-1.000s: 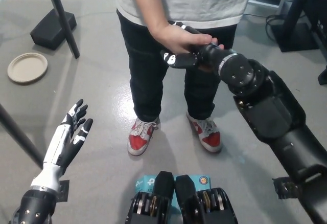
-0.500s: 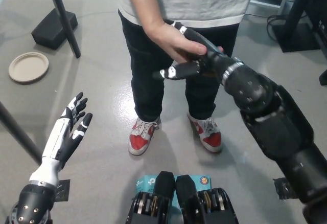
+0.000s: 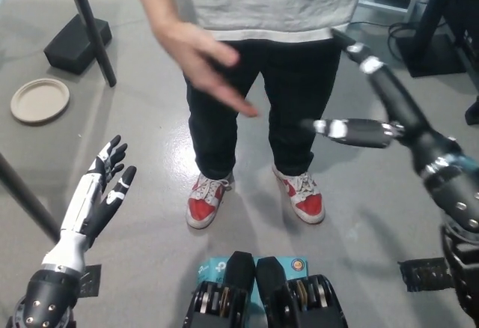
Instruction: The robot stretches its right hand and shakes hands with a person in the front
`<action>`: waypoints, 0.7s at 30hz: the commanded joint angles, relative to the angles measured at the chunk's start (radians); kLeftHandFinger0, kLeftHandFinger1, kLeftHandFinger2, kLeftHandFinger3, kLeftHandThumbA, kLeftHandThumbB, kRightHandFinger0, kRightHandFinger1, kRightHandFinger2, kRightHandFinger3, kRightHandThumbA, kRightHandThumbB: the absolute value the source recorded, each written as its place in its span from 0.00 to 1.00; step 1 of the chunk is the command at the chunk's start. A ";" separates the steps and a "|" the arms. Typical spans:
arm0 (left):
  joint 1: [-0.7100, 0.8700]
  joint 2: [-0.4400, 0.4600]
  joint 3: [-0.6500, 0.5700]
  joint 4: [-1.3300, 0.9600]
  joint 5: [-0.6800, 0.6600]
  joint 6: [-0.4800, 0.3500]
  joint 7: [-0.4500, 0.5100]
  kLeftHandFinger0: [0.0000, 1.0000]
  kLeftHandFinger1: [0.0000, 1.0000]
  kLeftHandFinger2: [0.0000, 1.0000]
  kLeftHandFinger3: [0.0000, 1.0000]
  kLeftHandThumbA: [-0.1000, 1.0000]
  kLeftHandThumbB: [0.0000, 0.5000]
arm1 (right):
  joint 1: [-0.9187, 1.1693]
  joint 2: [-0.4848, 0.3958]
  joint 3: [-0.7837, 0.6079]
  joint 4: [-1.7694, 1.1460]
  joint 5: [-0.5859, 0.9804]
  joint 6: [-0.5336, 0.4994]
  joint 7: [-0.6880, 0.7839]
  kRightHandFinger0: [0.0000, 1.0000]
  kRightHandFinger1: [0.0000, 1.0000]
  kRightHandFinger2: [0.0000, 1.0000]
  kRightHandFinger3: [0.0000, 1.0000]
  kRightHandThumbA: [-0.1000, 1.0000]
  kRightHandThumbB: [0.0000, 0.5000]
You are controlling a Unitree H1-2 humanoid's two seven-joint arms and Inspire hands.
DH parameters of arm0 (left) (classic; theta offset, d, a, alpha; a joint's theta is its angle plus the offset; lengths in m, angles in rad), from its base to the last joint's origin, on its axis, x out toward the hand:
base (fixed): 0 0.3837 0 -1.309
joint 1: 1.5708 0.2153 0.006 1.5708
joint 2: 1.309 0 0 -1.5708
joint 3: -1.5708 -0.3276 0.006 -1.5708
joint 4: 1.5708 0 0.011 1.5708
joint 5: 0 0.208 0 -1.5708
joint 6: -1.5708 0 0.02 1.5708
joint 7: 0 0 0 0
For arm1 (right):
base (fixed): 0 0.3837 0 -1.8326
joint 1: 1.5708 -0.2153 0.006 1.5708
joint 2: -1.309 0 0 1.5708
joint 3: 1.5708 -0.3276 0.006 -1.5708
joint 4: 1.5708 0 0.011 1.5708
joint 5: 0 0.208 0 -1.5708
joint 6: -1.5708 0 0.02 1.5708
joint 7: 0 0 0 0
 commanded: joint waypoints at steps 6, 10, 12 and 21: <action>-0.007 0.014 0.014 -0.010 -0.026 -0.025 -0.014 1.00 1.00 1.00 1.00 0.82 0.16 | 0.036 0.058 -0.077 0.293 0.093 -0.176 -0.078 1.00 1.00 1.00 1.00 0.98 0.62; 0.005 0.009 0.013 -0.014 -0.016 -0.028 -0.008 1.00 1.00 1.00 1.00 0.83 0.16 | 0.032 0.071 -0.093 0.475 0.113 -0.271 -0.086 1.00 1.00 1.00 1.00 1.00 0.55; 0.011 0.004 0.016 -0.015 -0.015 -0.030 -0.001 1.00 1.00 1.00 1.00 0.83 0.16 | 0.036 0.073 -0.098 0.506 0.116 -0.269 -0.088 1.00 1.00 1.00 1.00 1.00 0.60; 0.041 -0.008 0.013 0.008 0.035 -0.084 0.030 1.00 1.00 1.00 1.00 1.00 0.21 | 0.071 0.094 -0.122 0.569 0.185 -0.365 -0.060 1.00 1.00 1.00 1.00 1.00 0.51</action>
